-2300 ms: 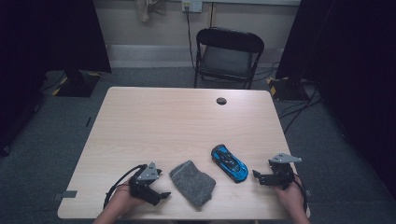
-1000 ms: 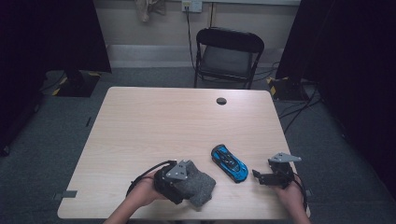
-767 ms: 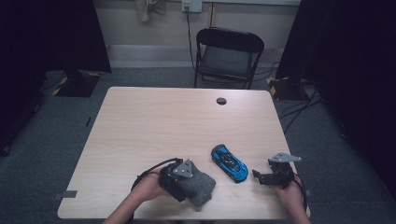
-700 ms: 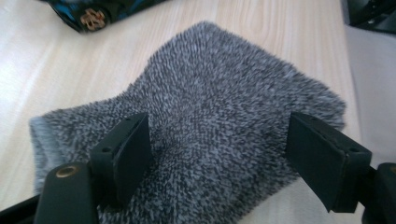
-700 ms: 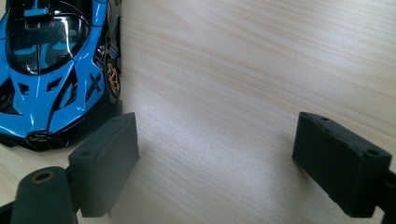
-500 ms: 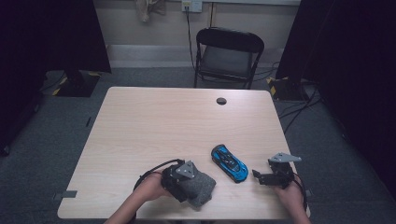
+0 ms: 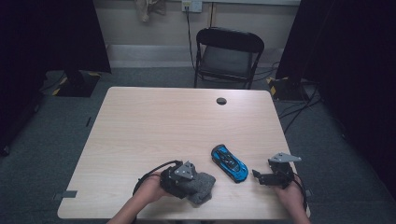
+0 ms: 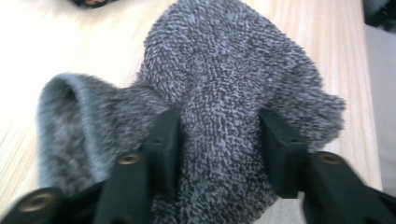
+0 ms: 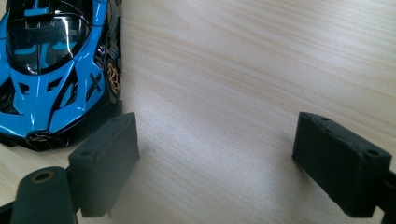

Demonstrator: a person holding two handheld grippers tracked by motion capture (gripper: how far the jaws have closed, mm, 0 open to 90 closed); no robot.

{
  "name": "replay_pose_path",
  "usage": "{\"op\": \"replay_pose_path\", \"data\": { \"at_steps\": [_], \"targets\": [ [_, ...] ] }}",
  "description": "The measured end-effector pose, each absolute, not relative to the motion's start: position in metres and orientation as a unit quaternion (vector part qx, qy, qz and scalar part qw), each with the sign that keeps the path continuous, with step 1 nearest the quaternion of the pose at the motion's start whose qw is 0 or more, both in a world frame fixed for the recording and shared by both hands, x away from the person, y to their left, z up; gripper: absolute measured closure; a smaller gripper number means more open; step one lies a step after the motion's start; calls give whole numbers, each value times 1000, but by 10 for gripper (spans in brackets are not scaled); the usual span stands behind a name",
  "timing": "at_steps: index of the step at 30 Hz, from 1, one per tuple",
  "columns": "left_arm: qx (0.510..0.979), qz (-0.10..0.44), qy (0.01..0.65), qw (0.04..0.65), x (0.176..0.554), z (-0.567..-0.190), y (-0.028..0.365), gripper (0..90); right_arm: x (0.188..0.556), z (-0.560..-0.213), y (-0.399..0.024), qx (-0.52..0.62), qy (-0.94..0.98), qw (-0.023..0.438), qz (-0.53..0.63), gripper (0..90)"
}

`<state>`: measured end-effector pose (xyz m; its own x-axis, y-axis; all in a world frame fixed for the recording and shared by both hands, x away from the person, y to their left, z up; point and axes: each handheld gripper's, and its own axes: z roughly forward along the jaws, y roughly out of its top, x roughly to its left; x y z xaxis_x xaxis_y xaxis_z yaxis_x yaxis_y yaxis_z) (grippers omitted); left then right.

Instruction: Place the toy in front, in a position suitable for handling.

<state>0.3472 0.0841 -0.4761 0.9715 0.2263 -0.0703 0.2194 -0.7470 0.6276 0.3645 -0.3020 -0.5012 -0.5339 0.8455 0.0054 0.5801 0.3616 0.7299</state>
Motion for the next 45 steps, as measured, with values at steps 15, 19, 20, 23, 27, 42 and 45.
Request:
{"op": "replay_pose_path", "data": {
  "at_steps": [15, 19, 20, 23, 27, 42, 45],
  "targets": [
    [913, 23, 227, 338, 357, -469, 102, 674, 365, -501, -302, 444, 803, 190, 350, 136],
    [900, 29, 264, 345, 363, -466, 122, 674, 365, -501, -302, 444, 803, 190, 350, 136],
    [896, 40, 279, 344, 364, -465, 134, 675, 365, -501, -302, 444, 803, 190, 349, 137],
    [888, 43, 296, 348, 366, -463, 149, 675, 365, -501, -302, 444, 803, 190, 349, 137],
    [879, 64, 326, 343, 365, -458, 177, 674, 365, -501, -302, 445, 803, 190, 349, 137],
    [859, 106, 386, 320, 362, -466, 239, 670, 364, -501, -302, 446, 802, 191, 349, 137],
    [863, 109, 379, 317, 361, -467, 237, 662, 364, -501, -302, 446, 802, 191, 349, 137]
  ]
}}
